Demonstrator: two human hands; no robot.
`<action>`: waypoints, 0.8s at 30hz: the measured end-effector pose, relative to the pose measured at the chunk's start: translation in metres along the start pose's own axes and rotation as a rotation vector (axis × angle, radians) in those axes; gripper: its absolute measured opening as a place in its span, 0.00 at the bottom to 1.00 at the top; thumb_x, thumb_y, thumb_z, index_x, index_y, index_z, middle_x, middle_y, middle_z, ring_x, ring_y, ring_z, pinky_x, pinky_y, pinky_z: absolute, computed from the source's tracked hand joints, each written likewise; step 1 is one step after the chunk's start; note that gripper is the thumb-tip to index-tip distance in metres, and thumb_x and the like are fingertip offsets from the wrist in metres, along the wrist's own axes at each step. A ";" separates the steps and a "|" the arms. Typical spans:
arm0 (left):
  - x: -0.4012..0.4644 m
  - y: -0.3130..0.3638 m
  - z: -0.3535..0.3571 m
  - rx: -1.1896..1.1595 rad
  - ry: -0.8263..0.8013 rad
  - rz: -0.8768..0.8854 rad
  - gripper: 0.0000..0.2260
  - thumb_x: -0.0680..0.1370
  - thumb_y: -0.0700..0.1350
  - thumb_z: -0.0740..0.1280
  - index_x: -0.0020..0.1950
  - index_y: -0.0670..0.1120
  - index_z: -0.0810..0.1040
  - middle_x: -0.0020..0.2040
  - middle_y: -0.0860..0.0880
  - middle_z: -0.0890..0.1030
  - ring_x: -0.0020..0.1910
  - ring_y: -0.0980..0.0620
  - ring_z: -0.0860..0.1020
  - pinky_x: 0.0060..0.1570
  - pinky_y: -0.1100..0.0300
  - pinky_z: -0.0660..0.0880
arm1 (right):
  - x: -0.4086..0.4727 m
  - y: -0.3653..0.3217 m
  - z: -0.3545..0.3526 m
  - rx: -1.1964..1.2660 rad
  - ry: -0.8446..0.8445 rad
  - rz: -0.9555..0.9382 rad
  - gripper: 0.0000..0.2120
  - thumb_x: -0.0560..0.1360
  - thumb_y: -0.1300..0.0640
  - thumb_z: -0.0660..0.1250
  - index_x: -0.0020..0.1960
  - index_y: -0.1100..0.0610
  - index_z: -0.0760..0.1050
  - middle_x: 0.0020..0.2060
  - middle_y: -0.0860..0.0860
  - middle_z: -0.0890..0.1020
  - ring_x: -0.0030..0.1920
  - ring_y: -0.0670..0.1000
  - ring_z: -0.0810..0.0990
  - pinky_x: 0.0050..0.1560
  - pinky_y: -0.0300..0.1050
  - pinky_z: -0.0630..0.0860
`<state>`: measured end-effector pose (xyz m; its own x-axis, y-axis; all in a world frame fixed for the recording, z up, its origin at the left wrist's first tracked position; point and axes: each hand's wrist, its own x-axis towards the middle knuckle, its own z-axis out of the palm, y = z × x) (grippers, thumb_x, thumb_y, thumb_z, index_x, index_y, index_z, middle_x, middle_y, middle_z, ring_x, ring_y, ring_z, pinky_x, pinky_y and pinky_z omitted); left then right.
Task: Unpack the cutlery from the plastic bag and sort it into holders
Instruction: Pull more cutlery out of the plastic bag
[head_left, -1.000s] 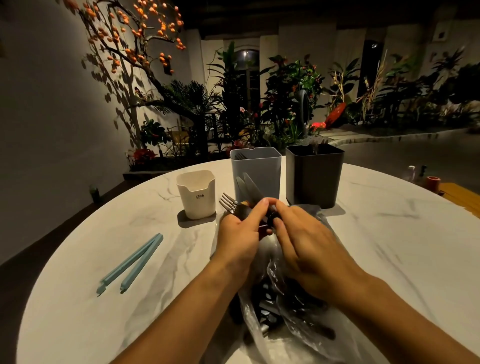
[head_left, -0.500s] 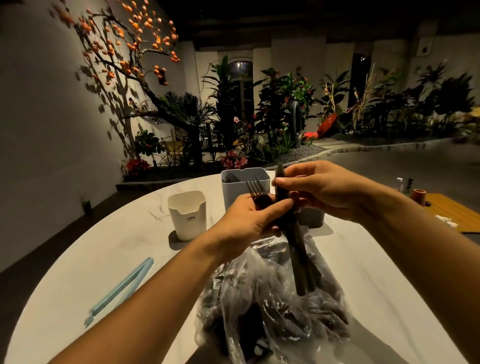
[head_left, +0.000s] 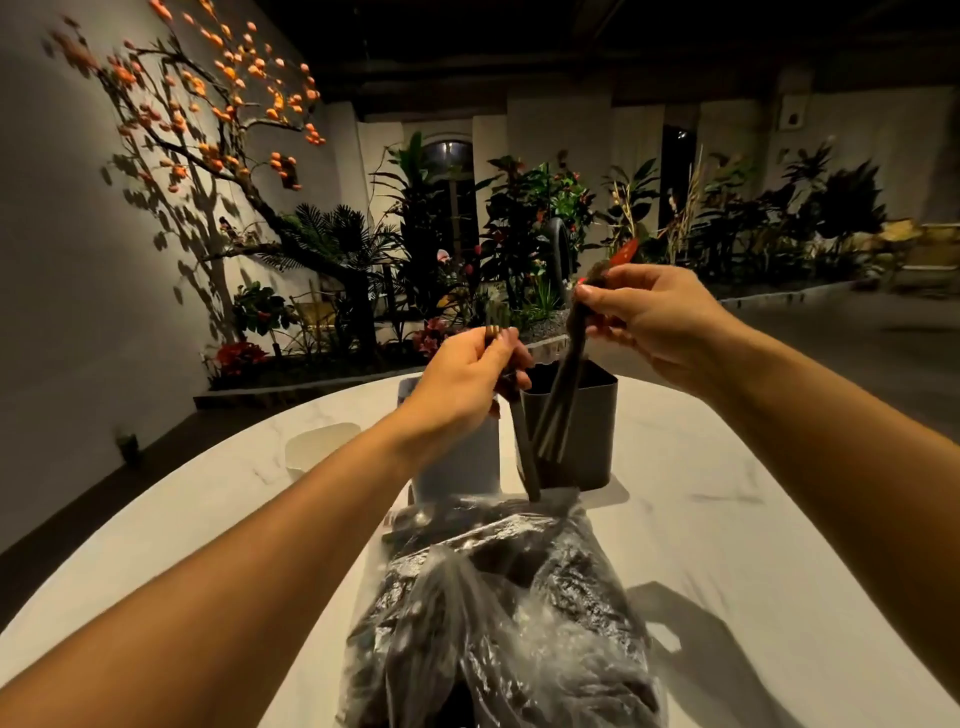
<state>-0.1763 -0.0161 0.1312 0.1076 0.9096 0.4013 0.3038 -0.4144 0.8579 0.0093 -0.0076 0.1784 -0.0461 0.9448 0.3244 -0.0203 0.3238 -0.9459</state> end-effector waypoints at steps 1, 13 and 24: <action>0.009 0.003 0.000 0.034 -0.007 0.030 0.13 0.85 0.47 0.58 0.48 0.46 0.79 0.38 0.49 0.81 0.34 0.57 0.79 0.34 0.58 0.73 | 0.004 -0.002 -0.001 0.010 0.008 -0.025 0.05 0.77 0.65 0.67 0.52 0.62 0.79 0.46 0.56 0.84 0.46 0.51 0.85 0.41 0.38 0.81; 0.075 -0.006 -0.006 0.104 0.142 0.048 0.15 0.87 0.46 0.55 0.50 0.46 0.79 0.41 0.48 0.83 0.47 0.49 0.82 0.45 0.58 0.77 | 0.069 0.024 -0.018 -0.241 0.137 -0.101 0.04 0.79 0.65 0.65 0.51 0.60 0.78 0.47 0.59 0.83 0.48 0.55 0.84 0.50 0.48 0.83; 0.095 -0.037 0.001 0.052 0.076 0.047 0.12 0.86 0.45 0.58 0.53 0.46 0.80 0.42 0.49 0.83 0.39 0.56 0.81 0.31 0.66 0.73 | 0.104 0.098 -0.007 -0.753 0.021 0.010 0.04 0.74 0.58 0.74 0.48 0.55 0.83 0.45 0.53 0.85 0.48 0.51 0.82 0.53 0.51 0.82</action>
<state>-0.1763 0.0862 0.1371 0.0518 0.8834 0.4657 0.3490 -0.4529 0.8204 0.0098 0.1225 0.1191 -0.0238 0.9463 0.3225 0.6689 0.2548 -0.6983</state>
